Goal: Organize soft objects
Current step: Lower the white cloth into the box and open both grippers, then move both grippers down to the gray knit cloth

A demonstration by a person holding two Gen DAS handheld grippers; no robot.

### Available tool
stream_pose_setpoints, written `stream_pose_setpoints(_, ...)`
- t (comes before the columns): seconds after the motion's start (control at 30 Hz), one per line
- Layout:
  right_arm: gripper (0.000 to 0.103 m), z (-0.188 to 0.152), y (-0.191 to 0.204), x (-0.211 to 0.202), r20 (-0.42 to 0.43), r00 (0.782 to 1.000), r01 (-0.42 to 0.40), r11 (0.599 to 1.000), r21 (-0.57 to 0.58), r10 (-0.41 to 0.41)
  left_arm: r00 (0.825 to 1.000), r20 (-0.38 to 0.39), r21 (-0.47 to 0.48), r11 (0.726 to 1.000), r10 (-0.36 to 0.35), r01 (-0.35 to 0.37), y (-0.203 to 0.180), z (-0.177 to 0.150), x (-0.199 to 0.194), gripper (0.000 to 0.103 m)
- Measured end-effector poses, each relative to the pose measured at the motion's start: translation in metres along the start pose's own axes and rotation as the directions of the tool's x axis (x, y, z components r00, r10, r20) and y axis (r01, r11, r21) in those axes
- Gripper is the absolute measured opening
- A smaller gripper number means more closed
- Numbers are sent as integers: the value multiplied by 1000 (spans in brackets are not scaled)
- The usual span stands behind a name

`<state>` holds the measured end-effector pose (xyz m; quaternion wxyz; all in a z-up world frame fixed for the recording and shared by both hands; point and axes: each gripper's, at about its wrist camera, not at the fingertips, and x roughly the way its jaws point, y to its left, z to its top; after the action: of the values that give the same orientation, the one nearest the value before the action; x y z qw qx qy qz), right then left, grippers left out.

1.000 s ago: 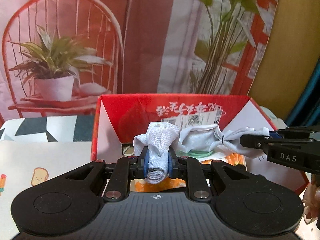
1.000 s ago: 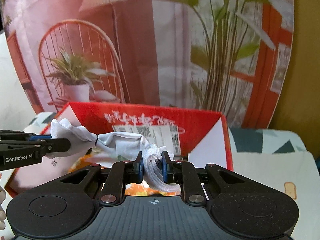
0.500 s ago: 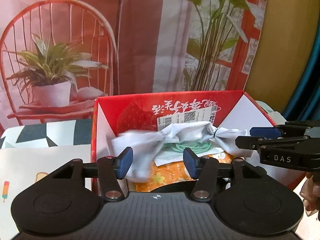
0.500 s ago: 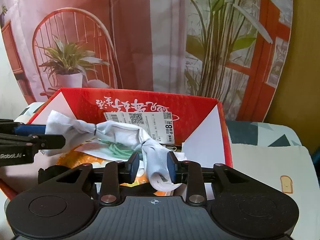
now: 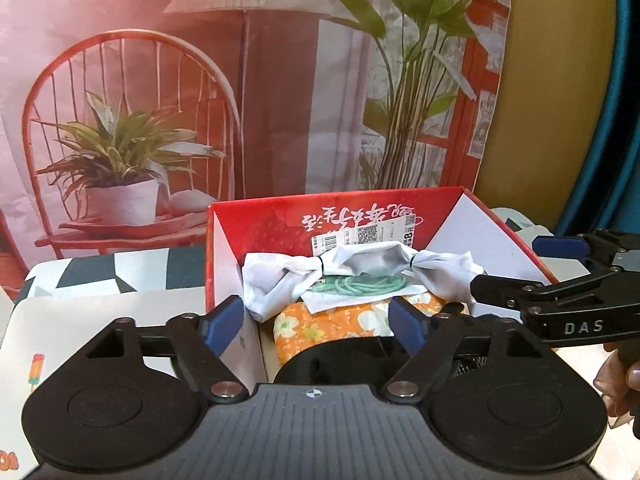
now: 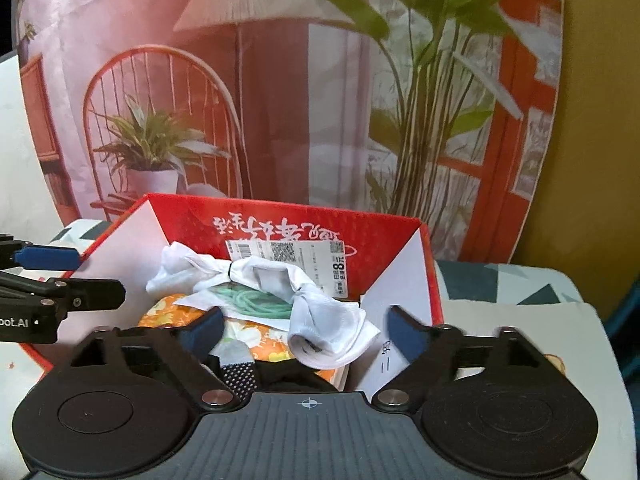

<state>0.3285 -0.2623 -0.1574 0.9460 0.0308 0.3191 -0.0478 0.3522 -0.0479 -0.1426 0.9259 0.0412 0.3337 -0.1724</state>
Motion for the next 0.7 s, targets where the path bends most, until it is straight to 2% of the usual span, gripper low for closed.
stream_pose_setpoints(0.23, 102, -13, 4, -29, 55, 998, -11, 1000, 7, 11, 1000, 2, -9, 1000, 0, 0, 0, -11, -17, 85)
stream_pose_setpoints(0.7, 102, -65, -7, -89, 181, 981, -85, 994, 73, 71, 999, 33, -55, 998, 18, -16, 16, -53, -61, 88)
